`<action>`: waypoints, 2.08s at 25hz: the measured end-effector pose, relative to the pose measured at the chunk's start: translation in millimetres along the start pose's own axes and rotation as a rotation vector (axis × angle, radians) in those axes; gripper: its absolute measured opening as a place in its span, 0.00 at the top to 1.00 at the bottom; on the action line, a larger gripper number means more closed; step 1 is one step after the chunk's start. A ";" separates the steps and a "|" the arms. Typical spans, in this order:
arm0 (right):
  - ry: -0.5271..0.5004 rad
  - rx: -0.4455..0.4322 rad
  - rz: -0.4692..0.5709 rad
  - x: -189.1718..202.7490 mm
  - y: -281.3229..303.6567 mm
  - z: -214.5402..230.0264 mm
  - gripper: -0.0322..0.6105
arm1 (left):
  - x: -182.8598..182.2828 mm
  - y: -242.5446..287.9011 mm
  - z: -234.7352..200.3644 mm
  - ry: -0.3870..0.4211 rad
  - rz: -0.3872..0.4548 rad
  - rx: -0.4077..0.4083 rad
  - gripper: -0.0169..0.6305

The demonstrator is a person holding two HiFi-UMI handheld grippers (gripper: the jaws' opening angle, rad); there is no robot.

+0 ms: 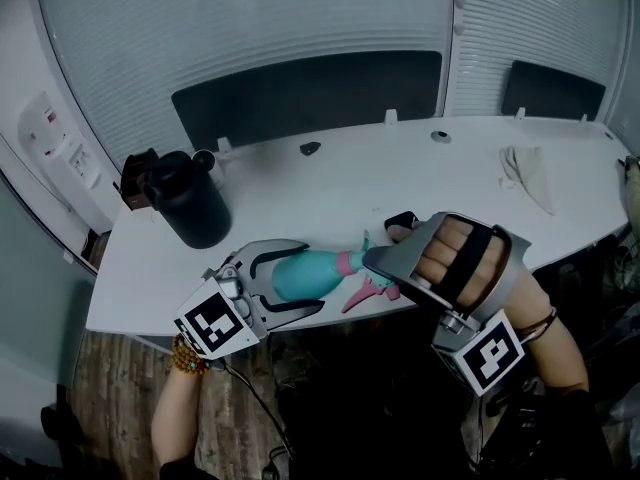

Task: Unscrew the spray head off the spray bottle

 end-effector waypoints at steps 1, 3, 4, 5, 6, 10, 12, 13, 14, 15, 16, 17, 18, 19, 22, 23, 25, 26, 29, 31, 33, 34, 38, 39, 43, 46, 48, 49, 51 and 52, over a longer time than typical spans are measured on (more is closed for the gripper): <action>0.007 0.011 -0.004 2.7 1.0 0.6 0.82 | -0.1 0.1 -1.8 -0.018 0.014 -0.002 0.45; 0.025 0.041 -0.011 5.8 2.4 5.0 0.82 | 0.9 -1.0 -4.8 -0.053 0.040 -0.006 0.45; 0.036 0.052 -0.014 6.1 3.0 8.5 0.82 | 2.2 -2.0 -5.9 -0.067 0.052 -0.009 0.45; 0.044 0.060 -0.017 6.4 3.8 11.2 0.82 | 3.7 -2.8 -6.9 -0.079 0.064 -0.013 0.45; 0.047 0.064 -0.019 6.9 4.6 12.5 0.82 | 4.9 -3.2 -8.0 -0.091 0.074 -0.017 0.45; 0.045 0.072 -0.034 12.0 12.0 11.3 0.82 | 5.8 0.2 -13.5 -0.118 0.062 -0.034 0.45; 0.037 0.074 -0.046 16.2 19.3 11.6 0.82 | 7.3 4.6 -18.9 -0.141 0.056 -0.057 0.45; 0.024 0.071 -0.050 18.9 24.4 12.7 0.82 | 8.9 7.2 -22.9 -0.157 0.055 -0.075 0.45; 0.007 0.064 -0.050 22.0 30.5 14.8 0.82 | 11.1 9.9 -27.8 -0.178 0.054 -0.094 0.45; -0.011 0.054 -0.048 25.5 37.2 17.7 0.82 | 13.4 12.7 -33.0 -0.205 0.058 -0.111 0.45; -0.028 0.042 -0.044 29.6 44.2 20.7 0.82 | 15.8 15.8 -37.9 -0.239 0.068 -0.120 0.45; -0.039 0.028 -0.040 34.0 51.1 23.7 0.82 | 18.1 19.0 -42.3 -0.281 0.086 -0.120 0.45; -0.043 0.013 -0.034 38.5 57.9 27.1 0.82 | 20.3 22.2 -46.3 -0.331 0.114 -0.112 0.45; -0.042 -0.005 -0.028 43.4 64.8 30.0 0.82 | 22.6 25.5 -50.4 -0.390 0.150 -0.099 0.45; -0.022 -0.089 -0.002 56.3 86.4 36.8 0.82 | 31.9 35.3 -62.4 -0.562 0.261 -0.064 0.45; -0.021 -0.123 0.006 59.6 93.7 38.2 0.82 | 35.2 38.7 -65.7 -0.597 0.281 -0.062 0.45; -0.052 -0.170 0.007 65.7 107.2 39.5 0.82 | 40.5 45.3 -70.1 -0.628 0.291 -0.075 0.45; -0.082 -0.179 0.004 68.2 112.7 39.6 0.82 | 42.5 48.4 -71.3 -0.632 0.291 -0.087 0.45; -0.172 -0.215 0.008 69.5 122.5 39.1 0.82 | 46.5 57.1 -72.0 -0.605 0.247 -0.144 0.45; -0.226 -0.249 0.029 66.0 124.8 39.0 0.82 | 47.9 61.8 -71.4 -0.553 0.169 -0.187 0.45; -0.289 -0.284 0.047 63.7 126.5 39.1 0.82 | 49.2 66.0 -71.6 -0.519 0.110 -0.201 0.45; -0.323 -0.307 0.051 63.5 128.0 38.7 0.82 | 50.0 68.2 -71.8 -0.508 0.089 -0.201 0.45; -0.455 -0.424 0.057 62.5 140.1 35.5 0.82 | 55.4 76.5 -71.5 -0.475 0.030 -0.198 0.44; -0.478 -0.446 0.061 60.8 143.0 35.4 0.82 | 56.9 77.8 -71.6 -0.478 0.023 -0.192 0.44; -0.560 -0.493 0.069 49.1 151.8 36.7 0.82 | 64.3 81.1 -72.4 -0.514 0.013 -0.152 0.44; -0.615 -0.523 0.069 39.8 155.1 35.8 0.82 | 68.6 82.7 -70.1 -0.532 -0.008 -0.122 0.44; -0.632 -0.537 0.074 34.3 156.7 35.5 0.82 | 70.2 83.3 -68.4 -0.529 -0.031 -0.107 0.44; -0.642 -0.541 0.074 32.2 157.8 35.0 0.82 | 69.9 83.4 -67.8 -0.519 -0.041 -0.105 0.44; -0.668 -0.545 0.066 29.5 160.0 33.0 0.82 | 66.8 84.2 -66.7 -0.491 -0.052 -0.102 0.44; -0.683 -0.549 0.062 28.6 160.9 31.7 0.82 | 65.1 84.8 -65.9 -0.477 -0.060 -0.100 0.44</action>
Point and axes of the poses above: the fingertips, and each gripper's own axes: y forward along the fingers, z to its right, x out of its underside, the point moved 7 cm from there along -y, backward along the fingers, and after that the axes turned 8 degrees about -z, right-handed, at the moved point
